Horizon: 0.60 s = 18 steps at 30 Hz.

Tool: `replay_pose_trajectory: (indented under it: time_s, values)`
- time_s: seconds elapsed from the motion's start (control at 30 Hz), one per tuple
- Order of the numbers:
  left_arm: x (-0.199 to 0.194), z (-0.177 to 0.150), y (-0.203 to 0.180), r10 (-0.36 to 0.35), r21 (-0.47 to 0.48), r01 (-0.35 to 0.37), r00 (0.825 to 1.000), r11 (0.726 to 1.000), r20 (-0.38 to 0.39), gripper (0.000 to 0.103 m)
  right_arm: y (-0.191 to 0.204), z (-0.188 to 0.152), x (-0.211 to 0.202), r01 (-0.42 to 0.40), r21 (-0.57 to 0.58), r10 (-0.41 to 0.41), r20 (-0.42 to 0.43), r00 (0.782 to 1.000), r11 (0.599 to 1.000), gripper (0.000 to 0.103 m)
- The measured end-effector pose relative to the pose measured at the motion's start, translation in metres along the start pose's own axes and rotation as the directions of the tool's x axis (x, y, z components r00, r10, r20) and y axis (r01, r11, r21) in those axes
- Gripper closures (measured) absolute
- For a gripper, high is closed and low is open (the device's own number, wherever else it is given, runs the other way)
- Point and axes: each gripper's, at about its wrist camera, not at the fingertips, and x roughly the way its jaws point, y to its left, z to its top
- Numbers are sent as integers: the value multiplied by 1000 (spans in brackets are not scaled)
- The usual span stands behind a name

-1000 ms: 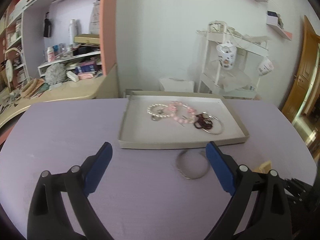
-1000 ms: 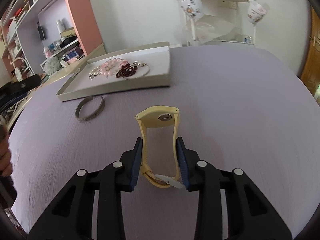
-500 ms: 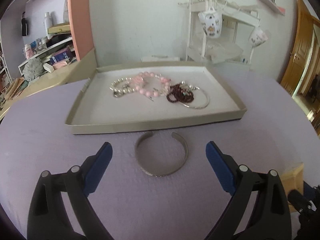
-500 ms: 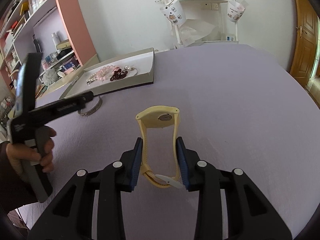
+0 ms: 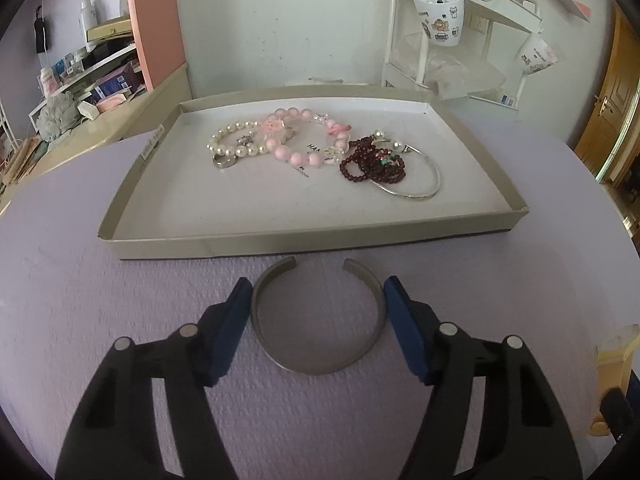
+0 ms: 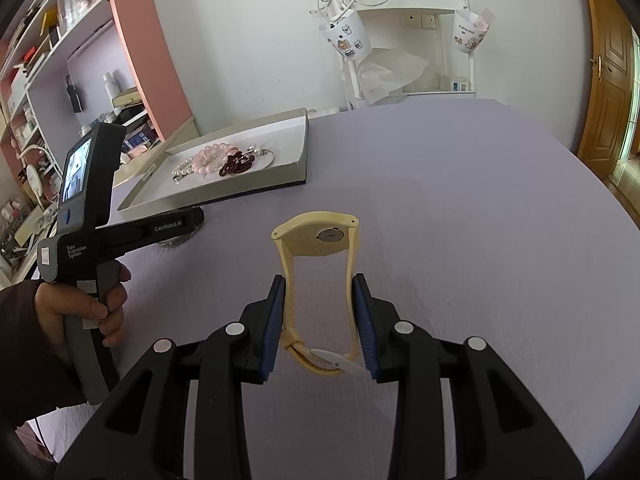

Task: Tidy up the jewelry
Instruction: 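Carry the watch and silver cuff over the tray with both tools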

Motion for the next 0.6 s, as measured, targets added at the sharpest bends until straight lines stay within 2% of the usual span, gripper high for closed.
replay_pose_trajectory:
  time_s: [0.37,0.6]
  values:
    - [-27,-3,14,-9,14,8,998,1000,57,37,19,15,2,-16,-38,16,8,1000,999,68]
    - [-58,14,38,15,-8,-14,992,1000,123,37,41,39,6,-50,-74,52,29,998,996,68]
